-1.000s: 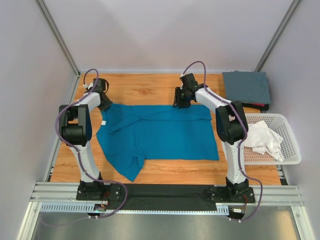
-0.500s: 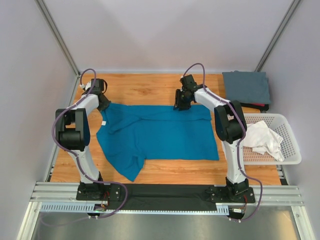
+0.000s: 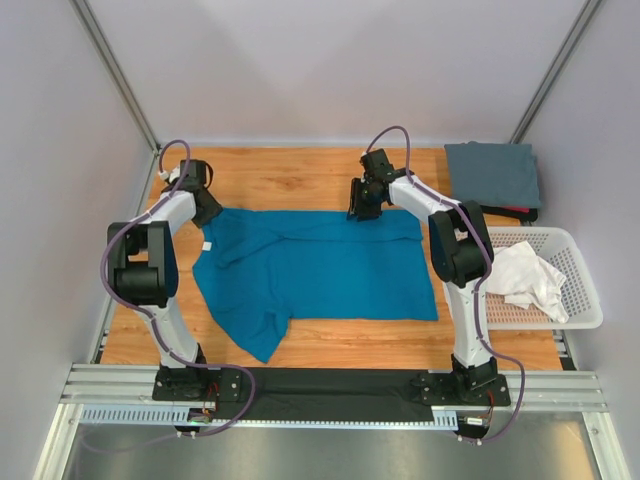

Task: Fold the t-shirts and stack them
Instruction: Fold the tshirt

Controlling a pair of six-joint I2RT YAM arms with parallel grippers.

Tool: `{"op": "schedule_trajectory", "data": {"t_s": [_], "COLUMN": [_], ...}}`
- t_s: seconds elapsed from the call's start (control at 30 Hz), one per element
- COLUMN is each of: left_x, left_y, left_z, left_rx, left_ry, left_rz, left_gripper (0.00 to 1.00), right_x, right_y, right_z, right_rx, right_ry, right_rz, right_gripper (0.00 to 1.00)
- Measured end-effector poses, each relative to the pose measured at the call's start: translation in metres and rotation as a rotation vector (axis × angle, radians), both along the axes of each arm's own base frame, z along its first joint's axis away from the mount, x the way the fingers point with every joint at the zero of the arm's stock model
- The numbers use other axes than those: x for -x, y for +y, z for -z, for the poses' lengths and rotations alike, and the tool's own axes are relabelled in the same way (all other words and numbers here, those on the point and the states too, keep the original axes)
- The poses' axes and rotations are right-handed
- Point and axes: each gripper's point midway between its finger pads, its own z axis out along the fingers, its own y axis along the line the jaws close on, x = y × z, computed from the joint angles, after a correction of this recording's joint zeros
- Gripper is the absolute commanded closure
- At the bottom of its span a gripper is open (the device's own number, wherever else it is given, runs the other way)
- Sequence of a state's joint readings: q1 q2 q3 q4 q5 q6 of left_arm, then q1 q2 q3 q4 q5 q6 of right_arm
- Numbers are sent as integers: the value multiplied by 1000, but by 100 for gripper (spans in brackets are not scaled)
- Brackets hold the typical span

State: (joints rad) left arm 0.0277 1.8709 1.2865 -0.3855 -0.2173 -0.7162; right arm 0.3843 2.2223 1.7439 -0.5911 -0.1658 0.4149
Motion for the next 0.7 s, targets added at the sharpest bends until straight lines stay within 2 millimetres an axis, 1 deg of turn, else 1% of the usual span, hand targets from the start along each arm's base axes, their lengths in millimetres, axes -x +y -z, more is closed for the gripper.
{"op": "schedule_trajectory", "data": {"t_s": [0.17,0.3,0.4,0.43,0.53,0.63,0.7], "left_x": [14,23,37,43,61,74,85], "left_y": [-2,-7,-13,-16,-22,-27,-32], "left_z": [0,7,12,11,1,-18,-27], "left_rx": [11,37,70,83,115,147,170], "left_ry": [11,33,59,66,72,46,31], "left_rz": [4,9,17,21,17,3,-10], "left_gripper": [60,62,63,61,55,53,52], "right_x": [-1,-1,-1,-1,-1,-1,-1], "right_y": [0,0,0,0,0,0,1], "right_z": [-1,-2,-2,-2,-2,-2,-2], "right_rx": [-2,-2,-1,-1,-2,-2,-2], "right_ry": [-3,-3,-2,-2,-2,-2,-2], "right_rz": [0,-1,-1,-1,0,0,-1], "right_gripper": [62,62,62,62,62,62,62]}}
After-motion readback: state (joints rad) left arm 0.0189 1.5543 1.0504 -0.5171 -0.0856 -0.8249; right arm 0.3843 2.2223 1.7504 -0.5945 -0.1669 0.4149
